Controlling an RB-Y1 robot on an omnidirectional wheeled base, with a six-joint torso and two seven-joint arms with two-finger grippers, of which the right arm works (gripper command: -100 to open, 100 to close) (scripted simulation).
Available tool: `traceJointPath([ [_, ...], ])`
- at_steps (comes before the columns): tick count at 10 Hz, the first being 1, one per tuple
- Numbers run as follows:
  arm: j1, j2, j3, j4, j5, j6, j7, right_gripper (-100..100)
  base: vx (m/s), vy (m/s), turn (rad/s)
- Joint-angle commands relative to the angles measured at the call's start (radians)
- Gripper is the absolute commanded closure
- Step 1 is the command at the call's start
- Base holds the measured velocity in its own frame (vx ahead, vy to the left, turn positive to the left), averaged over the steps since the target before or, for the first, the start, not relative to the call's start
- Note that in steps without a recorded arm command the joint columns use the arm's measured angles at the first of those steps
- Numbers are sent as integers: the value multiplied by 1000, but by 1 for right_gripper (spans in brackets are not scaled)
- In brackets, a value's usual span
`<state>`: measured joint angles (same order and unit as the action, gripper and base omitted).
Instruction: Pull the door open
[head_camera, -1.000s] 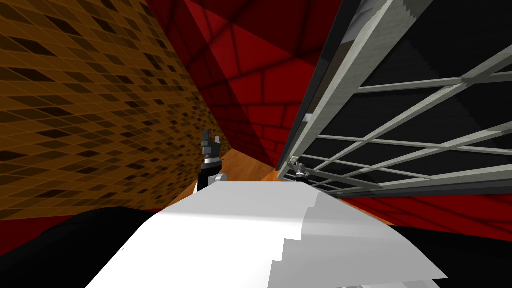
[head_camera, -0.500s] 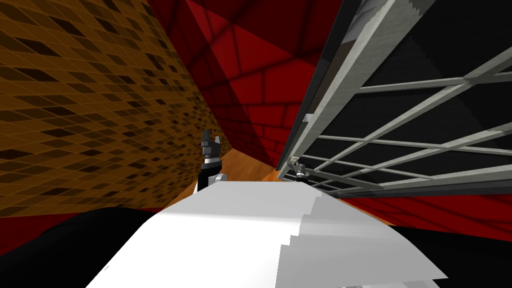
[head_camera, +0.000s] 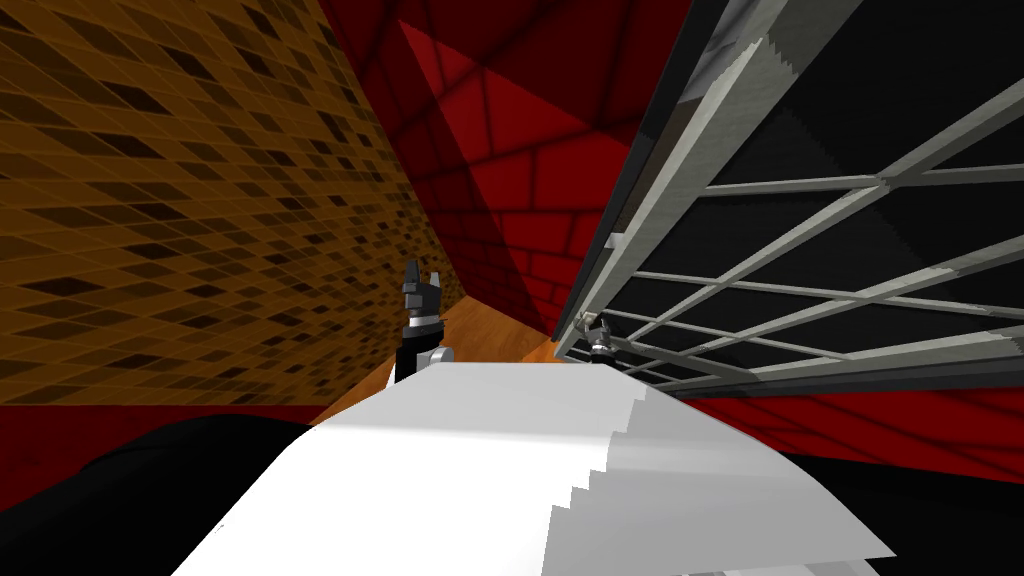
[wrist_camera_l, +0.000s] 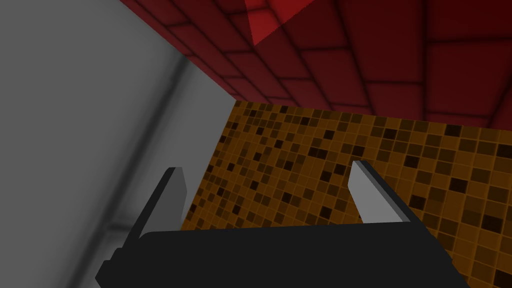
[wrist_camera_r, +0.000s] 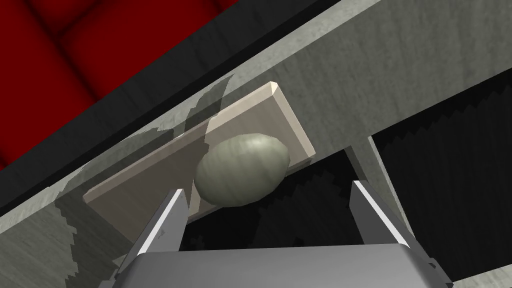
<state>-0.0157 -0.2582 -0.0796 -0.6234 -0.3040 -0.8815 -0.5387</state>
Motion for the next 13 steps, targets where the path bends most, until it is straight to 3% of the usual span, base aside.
traceJointPath([
  [1,-9,8,10,10,-19,-7,-50,-100,-75,17,39],
  [7,-10,27,37,-10,-80,-2,-199,-100,-59,-4,24],
  [8,-10,27,37,-10,-80,-2,-203,-100,-40,-9,19],
  [13,-12,49,68,-34,-152,5,-350,-100,-67,-7,33],
])
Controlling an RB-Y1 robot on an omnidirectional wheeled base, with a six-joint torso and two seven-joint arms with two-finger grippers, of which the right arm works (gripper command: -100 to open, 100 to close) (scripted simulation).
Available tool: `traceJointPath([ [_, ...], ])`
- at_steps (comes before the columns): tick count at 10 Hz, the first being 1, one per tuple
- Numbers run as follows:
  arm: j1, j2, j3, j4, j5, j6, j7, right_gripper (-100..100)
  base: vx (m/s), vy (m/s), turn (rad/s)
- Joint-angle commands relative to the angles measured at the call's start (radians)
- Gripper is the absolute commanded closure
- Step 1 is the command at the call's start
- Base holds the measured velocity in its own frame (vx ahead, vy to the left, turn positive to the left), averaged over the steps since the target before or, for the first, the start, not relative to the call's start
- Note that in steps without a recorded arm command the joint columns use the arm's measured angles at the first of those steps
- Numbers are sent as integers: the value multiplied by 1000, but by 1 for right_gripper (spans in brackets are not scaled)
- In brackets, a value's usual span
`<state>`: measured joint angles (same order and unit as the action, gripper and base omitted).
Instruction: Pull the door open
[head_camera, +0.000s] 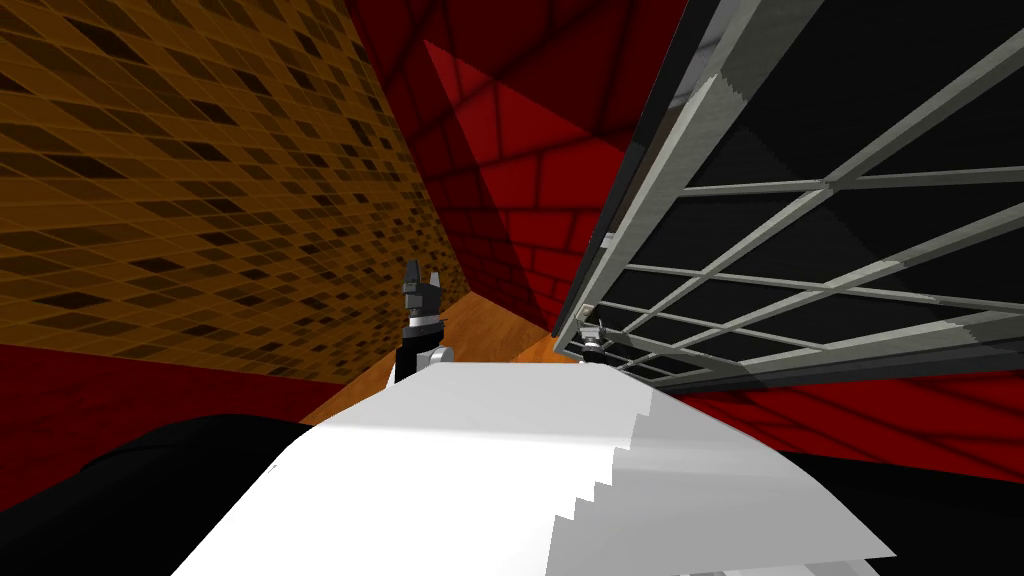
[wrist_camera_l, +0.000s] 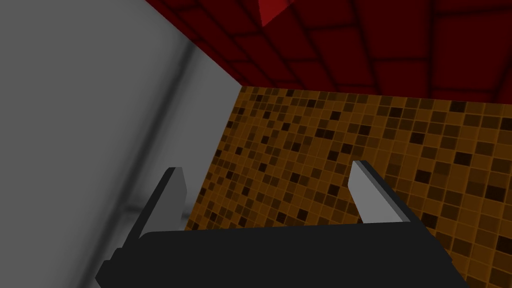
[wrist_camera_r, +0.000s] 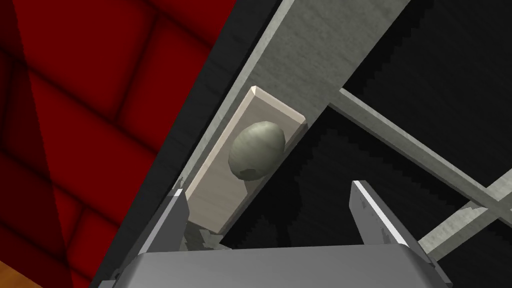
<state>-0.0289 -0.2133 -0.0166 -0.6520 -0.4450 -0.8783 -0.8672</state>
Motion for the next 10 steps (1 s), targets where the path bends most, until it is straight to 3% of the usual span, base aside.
traceJointPath([
  [1,2,4,5,-6,-11,1,-39,-100,-55,-12,23],
  [10,-1,35,49,-39,-113,10,-269,-100,-53,-6,29],
])
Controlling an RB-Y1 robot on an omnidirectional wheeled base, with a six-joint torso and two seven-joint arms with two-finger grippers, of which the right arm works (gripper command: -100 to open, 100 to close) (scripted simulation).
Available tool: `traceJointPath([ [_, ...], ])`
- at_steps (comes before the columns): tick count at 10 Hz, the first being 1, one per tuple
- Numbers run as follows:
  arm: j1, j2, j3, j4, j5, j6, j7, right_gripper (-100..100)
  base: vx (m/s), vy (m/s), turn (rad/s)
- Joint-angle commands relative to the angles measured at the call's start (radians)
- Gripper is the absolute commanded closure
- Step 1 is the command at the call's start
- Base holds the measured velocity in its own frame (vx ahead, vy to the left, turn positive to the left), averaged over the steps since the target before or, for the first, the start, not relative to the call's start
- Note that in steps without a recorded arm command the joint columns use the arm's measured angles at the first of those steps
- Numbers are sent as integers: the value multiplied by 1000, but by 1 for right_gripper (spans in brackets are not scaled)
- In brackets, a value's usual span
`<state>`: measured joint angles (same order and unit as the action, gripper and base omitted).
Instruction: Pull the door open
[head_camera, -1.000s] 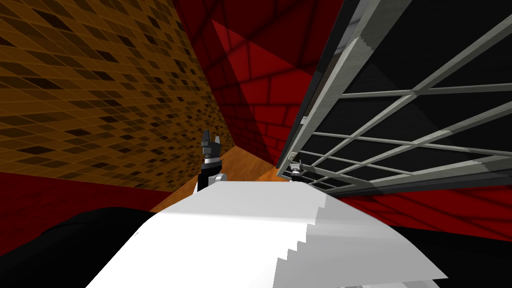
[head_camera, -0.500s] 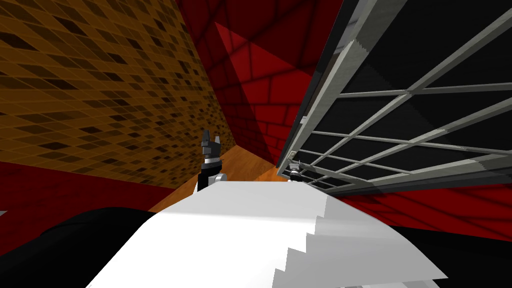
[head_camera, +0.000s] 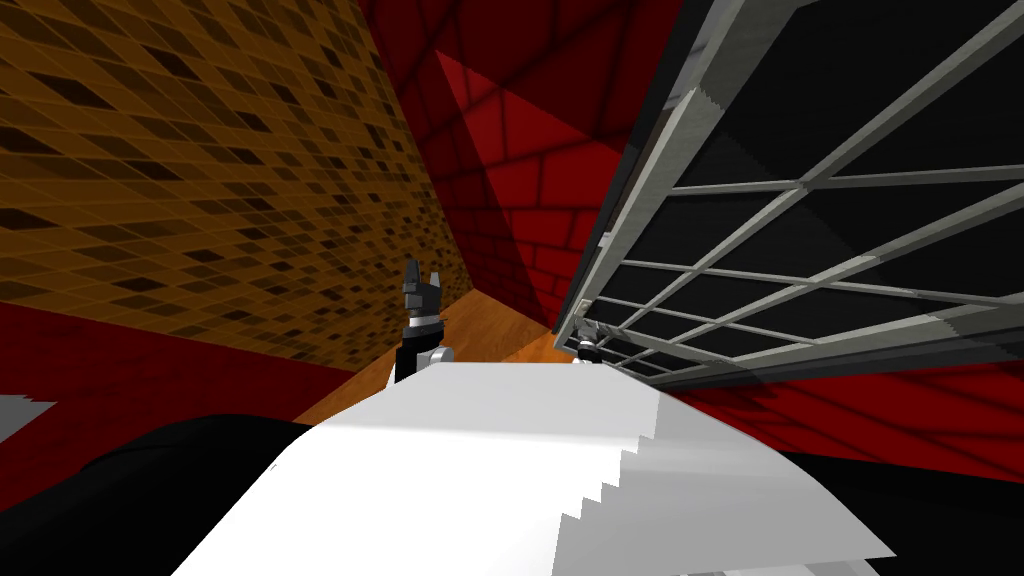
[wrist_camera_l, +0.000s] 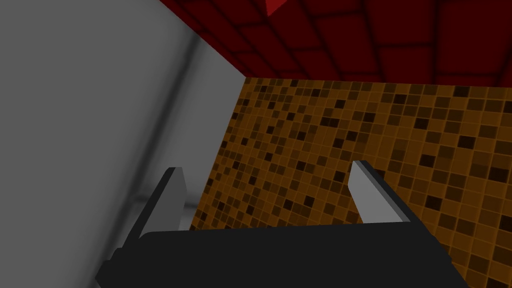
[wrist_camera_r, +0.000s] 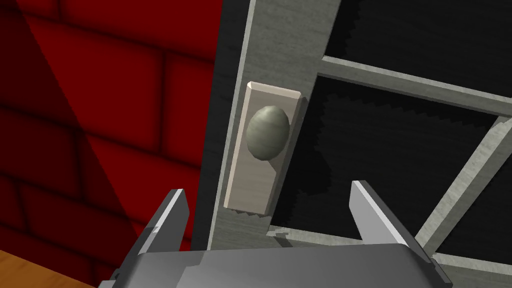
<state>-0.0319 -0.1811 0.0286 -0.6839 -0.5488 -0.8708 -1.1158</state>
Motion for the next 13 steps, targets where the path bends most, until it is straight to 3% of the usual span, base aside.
traceJointPath([
  [1,2,3,4,-7,-10,3,-32,-100,-58,-9,8],
  [5,1,18,25,-24,-58,7,-150,-100,-66,-15,27],
  [8,1,21,29,-27,-68,8,-169,-100,-46,-11,13],
  [13,40,-64,21,0,-84,-16,-269,-100,192,4,85],
])
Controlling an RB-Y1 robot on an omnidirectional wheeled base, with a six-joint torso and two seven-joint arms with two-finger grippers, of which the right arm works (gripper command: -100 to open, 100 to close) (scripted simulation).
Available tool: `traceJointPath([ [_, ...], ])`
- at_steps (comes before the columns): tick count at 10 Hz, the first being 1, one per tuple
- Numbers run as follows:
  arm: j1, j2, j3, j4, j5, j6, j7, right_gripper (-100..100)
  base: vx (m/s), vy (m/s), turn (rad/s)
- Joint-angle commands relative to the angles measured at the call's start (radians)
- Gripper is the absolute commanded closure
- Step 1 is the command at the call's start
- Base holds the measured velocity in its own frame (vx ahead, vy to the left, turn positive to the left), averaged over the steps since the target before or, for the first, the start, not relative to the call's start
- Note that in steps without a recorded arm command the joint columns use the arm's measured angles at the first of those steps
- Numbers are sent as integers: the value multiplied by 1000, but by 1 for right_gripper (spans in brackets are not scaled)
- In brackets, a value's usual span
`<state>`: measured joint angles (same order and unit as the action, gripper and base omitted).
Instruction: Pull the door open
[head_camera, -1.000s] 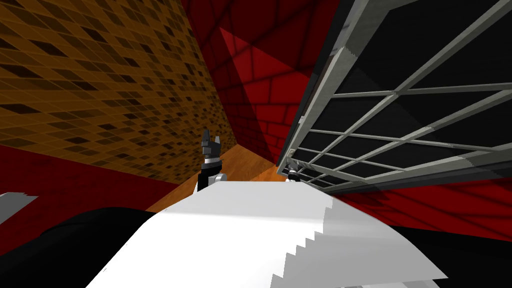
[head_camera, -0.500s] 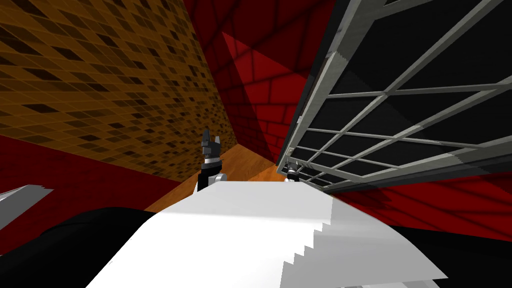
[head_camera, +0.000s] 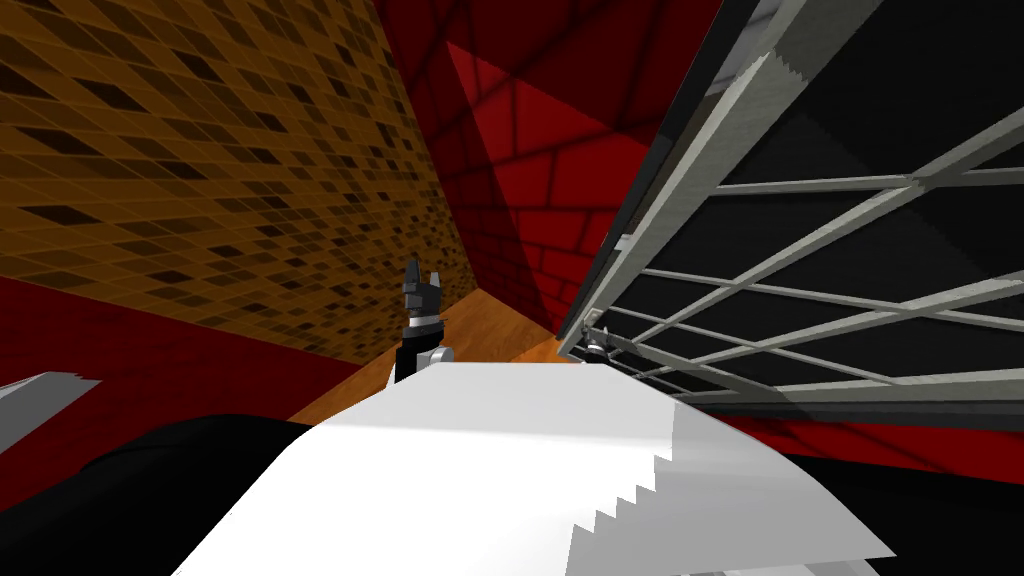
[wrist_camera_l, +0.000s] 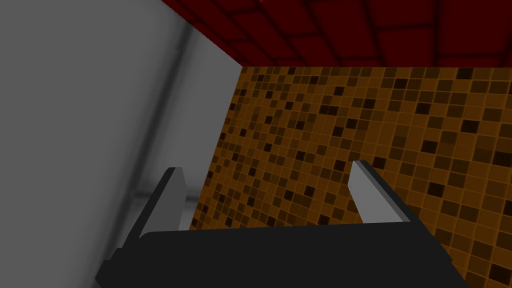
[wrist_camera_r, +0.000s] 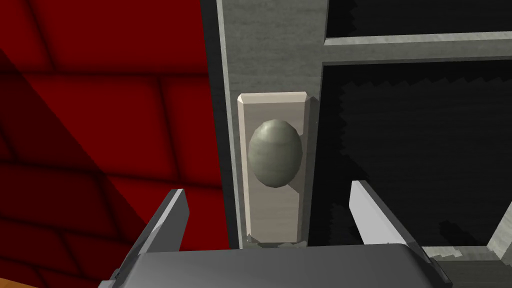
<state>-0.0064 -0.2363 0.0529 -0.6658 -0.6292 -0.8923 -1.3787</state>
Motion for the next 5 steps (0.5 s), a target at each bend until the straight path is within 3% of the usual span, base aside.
traceJointPath([
  [1,23,-28,-5,-12,-7,0,-27,-100,180,-47,93],
  [3,38,-59,-8,-2,-13,-9,-63,-100,194,-35,78],
  [4,35,-50,-7,-5,-10,-8,-52,-100,88,-20,15],
  [5,35,-50,-7,-5,-10,-8,-52,100,-14,1,-13],
])
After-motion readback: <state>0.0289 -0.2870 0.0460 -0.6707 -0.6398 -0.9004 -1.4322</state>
